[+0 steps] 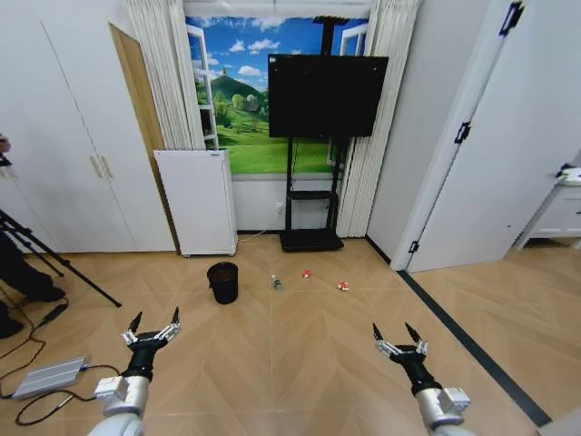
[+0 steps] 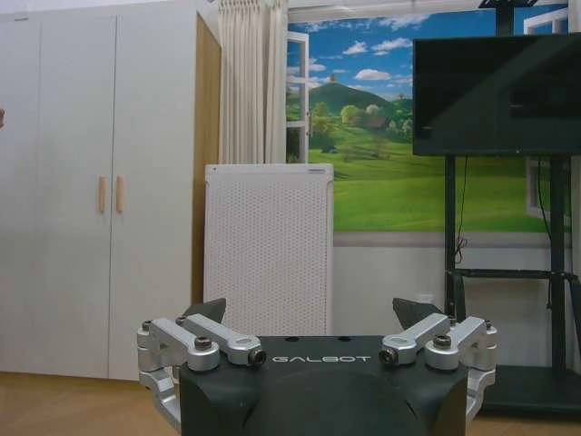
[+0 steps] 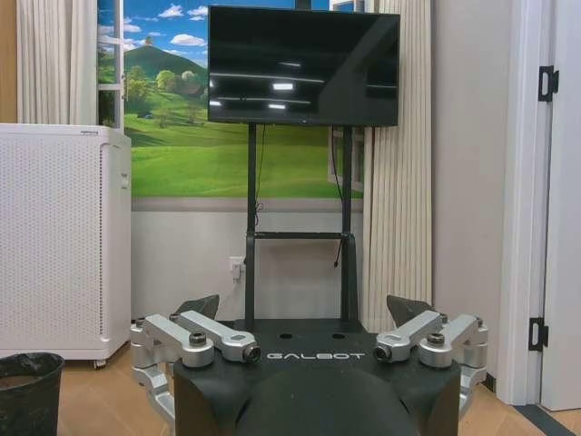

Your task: Pick up the trash bin and place the garbage on the floor into it.

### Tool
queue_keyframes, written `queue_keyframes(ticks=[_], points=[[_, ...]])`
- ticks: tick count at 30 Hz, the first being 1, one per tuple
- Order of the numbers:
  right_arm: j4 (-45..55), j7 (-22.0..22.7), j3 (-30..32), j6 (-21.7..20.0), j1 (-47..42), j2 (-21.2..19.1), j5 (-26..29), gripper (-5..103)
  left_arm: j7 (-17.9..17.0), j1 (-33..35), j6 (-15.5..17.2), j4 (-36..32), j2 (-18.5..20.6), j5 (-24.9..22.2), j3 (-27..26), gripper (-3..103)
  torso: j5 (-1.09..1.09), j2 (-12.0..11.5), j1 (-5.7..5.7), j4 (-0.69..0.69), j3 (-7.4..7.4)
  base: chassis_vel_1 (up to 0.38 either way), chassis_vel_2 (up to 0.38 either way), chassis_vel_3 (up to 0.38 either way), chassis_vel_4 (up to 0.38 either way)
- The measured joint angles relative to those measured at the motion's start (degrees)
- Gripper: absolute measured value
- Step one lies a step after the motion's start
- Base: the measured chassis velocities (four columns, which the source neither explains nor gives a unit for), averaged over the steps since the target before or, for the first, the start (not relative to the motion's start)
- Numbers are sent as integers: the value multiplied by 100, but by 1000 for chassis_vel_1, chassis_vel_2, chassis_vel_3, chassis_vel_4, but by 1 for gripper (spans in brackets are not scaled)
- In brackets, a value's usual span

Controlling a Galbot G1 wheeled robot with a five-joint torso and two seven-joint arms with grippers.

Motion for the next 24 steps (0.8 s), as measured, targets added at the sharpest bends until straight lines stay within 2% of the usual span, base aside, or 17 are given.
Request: queue_keyframes(ticks=[18, 24], points=[[-75, 2, 7, 21, 21, 29, 12, 100, 24, -42, 130, 58, -24, 102, 96, 100, 0, 0, 0, 0, 0, 0, 0, 0, 0], [-106, -1, -45, 29, 29, 46, -20, 100, 70, -21, 134, 64, -44, 100, 134, 100, 0, 80, 32, 0, 46, 0, 0, 0, 0]])
